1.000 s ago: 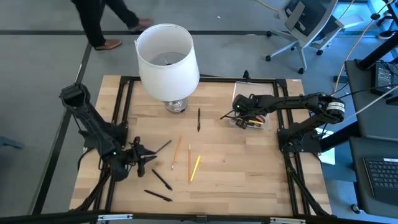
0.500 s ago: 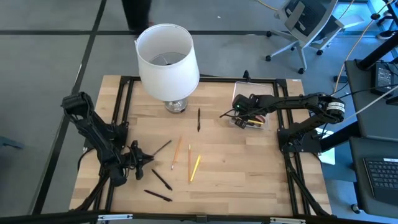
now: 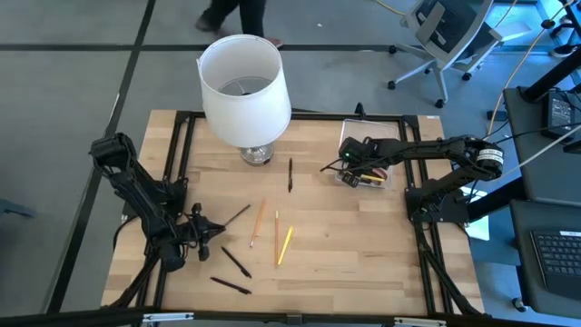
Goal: Pick & place school supplies into a supply box
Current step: Put the black pencil into the transparent supply box
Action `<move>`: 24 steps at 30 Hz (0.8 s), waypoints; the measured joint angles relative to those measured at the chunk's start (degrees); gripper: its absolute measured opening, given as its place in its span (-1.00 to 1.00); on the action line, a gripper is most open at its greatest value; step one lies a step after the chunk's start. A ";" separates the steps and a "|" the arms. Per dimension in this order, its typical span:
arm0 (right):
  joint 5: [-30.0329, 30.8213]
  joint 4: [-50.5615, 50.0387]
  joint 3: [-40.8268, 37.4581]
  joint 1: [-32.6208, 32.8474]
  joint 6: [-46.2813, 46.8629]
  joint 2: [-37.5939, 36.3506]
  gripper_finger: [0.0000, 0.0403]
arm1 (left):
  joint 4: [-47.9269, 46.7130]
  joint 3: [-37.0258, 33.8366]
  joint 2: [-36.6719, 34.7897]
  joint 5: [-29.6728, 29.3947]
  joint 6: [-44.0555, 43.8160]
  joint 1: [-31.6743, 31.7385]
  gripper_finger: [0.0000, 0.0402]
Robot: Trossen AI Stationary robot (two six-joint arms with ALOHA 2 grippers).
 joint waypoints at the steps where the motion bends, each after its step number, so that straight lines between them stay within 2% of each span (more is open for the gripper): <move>1: 0.00 -0.02 0.00 0.00 0.04 0.00 -0.36 | -0.01 0.00 0.00 -0.01 0.13 0.00 -0.87; 6: 0.00 -0.02 0.00 0.00 0.00 0.00 -0.36 | 0.00 0.00 0.00 -1.31 -0.33 0.00 -0.76; 12: 0.00 0.08 0.00 0.00 0.03 0.00 -0.36 | -0.12 0.00 0.00 -1.43 -0.31 0.00 -0.42; 16: 0.00 0.77 0.00 0.00 0.04 0.00 -0.36 | 0.36 0.02 0.00 1.47 -2.97 0.00 -0.24; 24: 0.00 2.10 -0.02 0.02 0.05 0.00 -0.36 | 1.29 0.04 0.00 4.08 -0.36 1.13 -0.17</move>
